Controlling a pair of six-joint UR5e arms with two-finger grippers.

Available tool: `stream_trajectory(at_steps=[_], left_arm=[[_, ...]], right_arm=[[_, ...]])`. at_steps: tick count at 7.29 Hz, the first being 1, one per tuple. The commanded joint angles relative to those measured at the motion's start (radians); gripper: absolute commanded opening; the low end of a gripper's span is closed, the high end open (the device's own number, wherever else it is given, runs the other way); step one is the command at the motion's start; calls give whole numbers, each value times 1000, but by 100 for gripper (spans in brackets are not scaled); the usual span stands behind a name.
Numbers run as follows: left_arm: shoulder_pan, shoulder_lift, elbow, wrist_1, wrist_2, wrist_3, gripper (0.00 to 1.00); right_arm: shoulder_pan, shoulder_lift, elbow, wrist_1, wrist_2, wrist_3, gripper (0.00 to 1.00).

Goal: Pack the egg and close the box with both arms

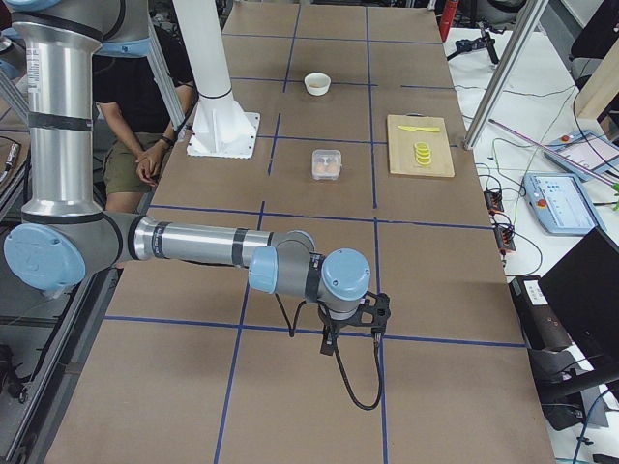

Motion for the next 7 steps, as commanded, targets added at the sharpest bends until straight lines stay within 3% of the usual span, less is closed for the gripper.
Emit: stream_trajectory(at_steps=[1,4,7], left_arm=[[0,-3,-14,-10,0,-2,100],[33,-17,-63,-181,-6,-54,100],[262,18,-269,-221,8,-481,100]], right_arm=[[9,-8,14,3,-5,-6,100],[9,3,26,4,1,5,100],[9,11,34,4,4,5,100]])
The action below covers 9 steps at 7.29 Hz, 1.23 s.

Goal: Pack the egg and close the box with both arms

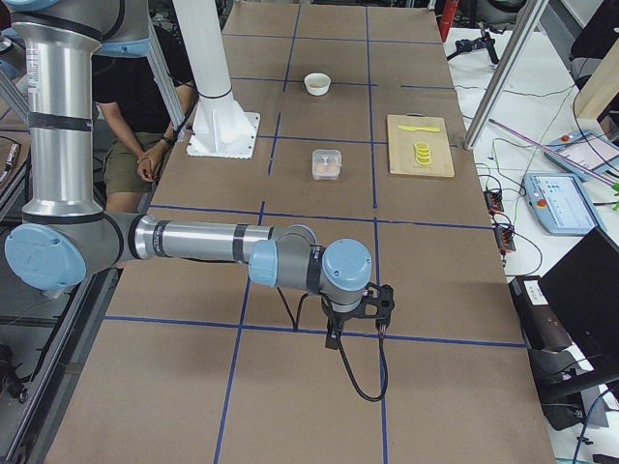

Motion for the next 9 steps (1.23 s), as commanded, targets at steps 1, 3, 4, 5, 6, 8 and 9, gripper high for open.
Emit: stream_trajectory(at_steps=[1,3,4,5,6,8,9], left_arm=[[156,76,-181,-40,3,-280,99],[327,143,-217,-268,60,-592,98],[459,141,-231,-286,164,-735,98],[556,137,-269,-286,224,-845,97],[663,125,-291,-284,291,-956,94],[770,10,-260,-182,408,-1016,88],[789,-15,-245,-143,425,-1016,82]], right_arm=[[0,4,24,0,2,-1,100],[0,-8,37,0,1,4,100],[0,-9,35,0,1,6,100],[0,-3,35,-1,-1,6,100],[0,-3,29,0,1,6,100],[0,-8,29,-2,1,4,100],[0,-11,29,0,1,1,100]])
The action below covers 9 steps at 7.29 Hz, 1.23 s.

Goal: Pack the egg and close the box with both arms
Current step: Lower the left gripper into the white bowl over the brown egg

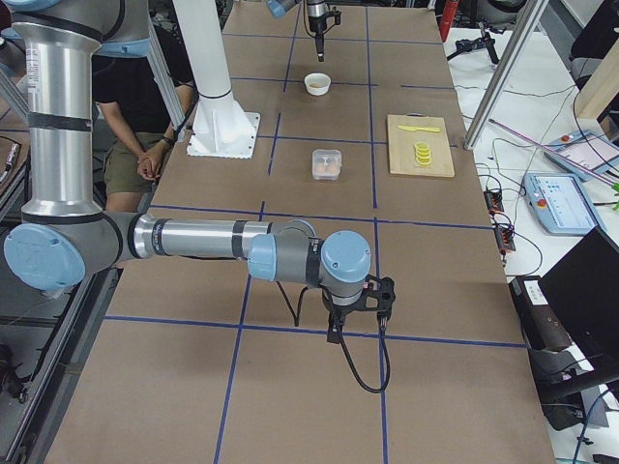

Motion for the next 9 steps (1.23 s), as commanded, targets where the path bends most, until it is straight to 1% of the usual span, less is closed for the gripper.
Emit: stream_trajectory(at_steps=[1,4,9], left_arm=[[52,-49,33,59,62,-15,80],[96,-99,102,62,64,-15,78],[136,-103,124,62,65,-15,78]], right_arm=[[0,-2,0,1,0,-1,100],[0,1,1,1,0,0,100],[0,4,1,1,0,0,100]])
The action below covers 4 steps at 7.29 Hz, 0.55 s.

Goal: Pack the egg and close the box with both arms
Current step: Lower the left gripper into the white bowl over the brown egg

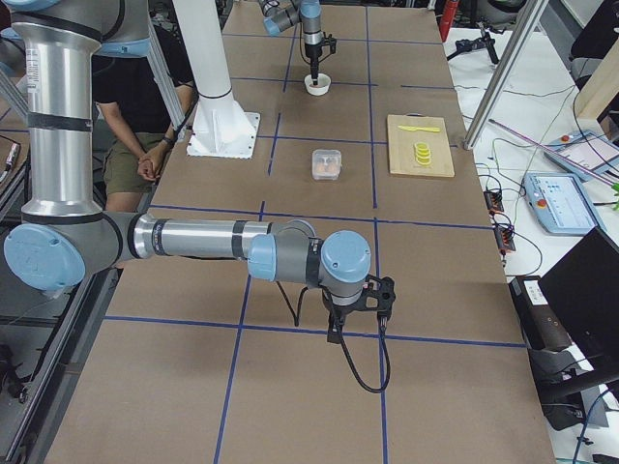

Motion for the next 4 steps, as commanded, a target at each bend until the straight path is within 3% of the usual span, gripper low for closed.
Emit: stream_trajectory(at_steps=[1,4], left_arm=[[16,-17,15,0,0,0,78],[17,-42,47,0,0,0,78]], right_arm=[[0,3,1,0,0,-2,100],[0,3,4,0,0,-2,100]])
